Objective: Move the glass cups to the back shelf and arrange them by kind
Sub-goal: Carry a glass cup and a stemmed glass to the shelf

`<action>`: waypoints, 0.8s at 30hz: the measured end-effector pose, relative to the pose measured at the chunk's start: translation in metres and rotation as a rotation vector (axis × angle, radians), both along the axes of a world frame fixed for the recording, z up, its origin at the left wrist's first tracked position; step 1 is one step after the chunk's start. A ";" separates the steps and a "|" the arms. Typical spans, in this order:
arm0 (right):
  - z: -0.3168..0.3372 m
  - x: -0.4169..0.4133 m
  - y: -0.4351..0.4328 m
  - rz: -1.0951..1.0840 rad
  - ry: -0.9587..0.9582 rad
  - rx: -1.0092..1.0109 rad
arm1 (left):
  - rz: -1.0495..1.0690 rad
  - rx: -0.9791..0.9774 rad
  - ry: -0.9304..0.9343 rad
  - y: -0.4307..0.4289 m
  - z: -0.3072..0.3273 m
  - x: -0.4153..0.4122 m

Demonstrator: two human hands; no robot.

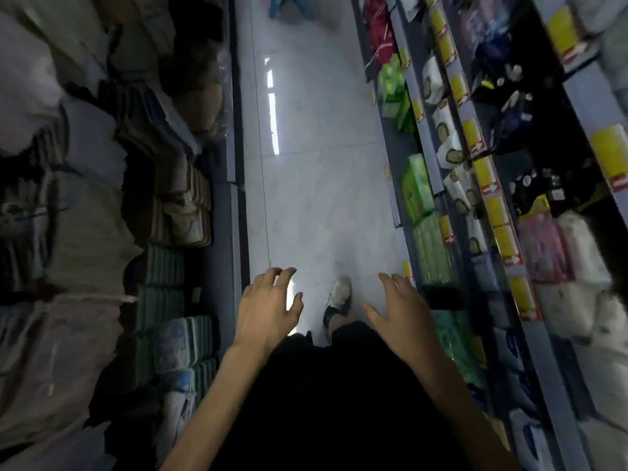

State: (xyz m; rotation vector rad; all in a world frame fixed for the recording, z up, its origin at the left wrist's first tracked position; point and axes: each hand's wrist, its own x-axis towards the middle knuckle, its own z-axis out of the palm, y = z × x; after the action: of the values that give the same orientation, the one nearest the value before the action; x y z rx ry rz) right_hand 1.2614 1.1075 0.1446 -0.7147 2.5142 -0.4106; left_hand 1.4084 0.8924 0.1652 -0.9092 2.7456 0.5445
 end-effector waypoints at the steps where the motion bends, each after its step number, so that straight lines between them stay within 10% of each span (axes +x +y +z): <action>1: 0.005 -0.021 -0.011 -0.005 0.006 -0.013 | -0.012 -0.019 0.009 -0.012 0.005 -0.024; 10: 0.062 -0.198 -0.096 -0.065 -0.061 -0.118 | -0.215 -0.046 0.101 -0.099 0.051 -0.228; 24: 0.330 -0.382 -0.184 -0.633 0.811 -0.507 | -0.925 0.138 1.000 -0.166 0.291 -0.584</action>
State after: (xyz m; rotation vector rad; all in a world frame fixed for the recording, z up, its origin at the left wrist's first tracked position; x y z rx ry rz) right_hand 0.8799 0.9236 0.4750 -0.2289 3.4438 -1.2125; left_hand 0.8245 0.7264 0.4565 0.9443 3.3416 1.1382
